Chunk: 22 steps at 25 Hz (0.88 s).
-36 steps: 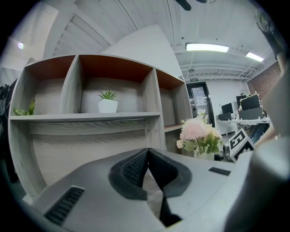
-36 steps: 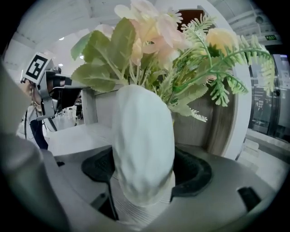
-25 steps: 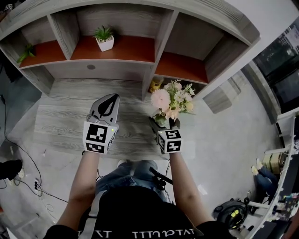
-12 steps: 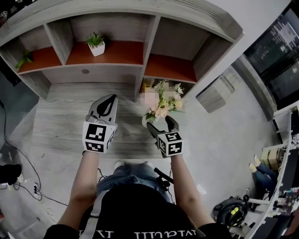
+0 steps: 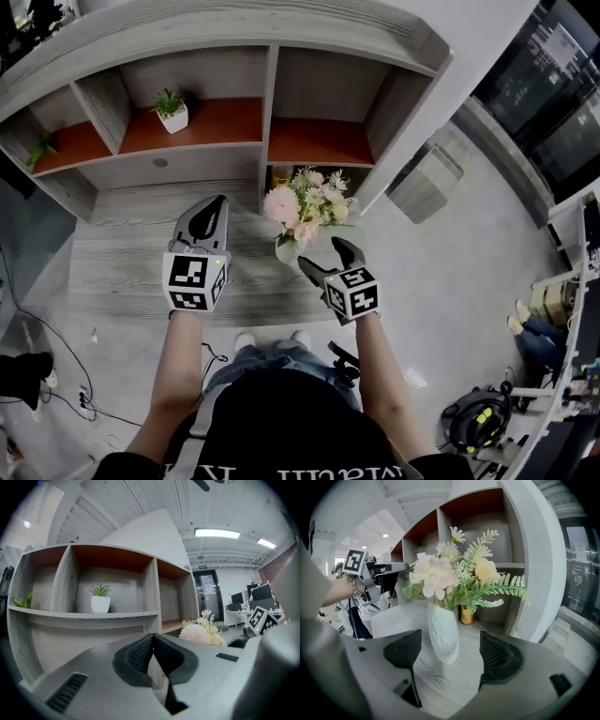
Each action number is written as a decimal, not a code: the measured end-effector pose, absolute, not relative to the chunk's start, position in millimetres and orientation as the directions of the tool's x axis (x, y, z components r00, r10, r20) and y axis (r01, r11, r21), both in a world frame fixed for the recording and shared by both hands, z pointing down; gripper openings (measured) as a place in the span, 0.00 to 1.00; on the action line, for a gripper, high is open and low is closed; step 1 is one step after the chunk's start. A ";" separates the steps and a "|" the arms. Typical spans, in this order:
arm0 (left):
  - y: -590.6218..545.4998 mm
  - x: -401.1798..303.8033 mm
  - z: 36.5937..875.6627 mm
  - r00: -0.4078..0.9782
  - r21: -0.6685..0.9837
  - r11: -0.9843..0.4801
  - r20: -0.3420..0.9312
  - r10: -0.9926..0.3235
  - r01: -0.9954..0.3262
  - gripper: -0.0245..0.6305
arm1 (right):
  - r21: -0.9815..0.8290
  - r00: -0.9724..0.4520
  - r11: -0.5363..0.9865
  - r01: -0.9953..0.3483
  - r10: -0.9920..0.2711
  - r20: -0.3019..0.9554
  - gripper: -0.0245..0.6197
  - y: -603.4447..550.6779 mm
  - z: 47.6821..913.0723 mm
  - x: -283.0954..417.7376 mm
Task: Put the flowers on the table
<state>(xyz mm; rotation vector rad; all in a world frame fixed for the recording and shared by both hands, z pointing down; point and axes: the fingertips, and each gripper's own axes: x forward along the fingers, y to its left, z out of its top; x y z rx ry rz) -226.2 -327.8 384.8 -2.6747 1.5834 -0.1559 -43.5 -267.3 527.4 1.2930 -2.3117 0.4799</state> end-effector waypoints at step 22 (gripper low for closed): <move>-344.4 -224.3 346.3 0.443 -0.106 -0.439 -0.011 -0.897 -0.892 0.05 | -0.044 -0.405 0.425 -0.904 -0.819 0.407 0.62 -273.8 416.8 5.1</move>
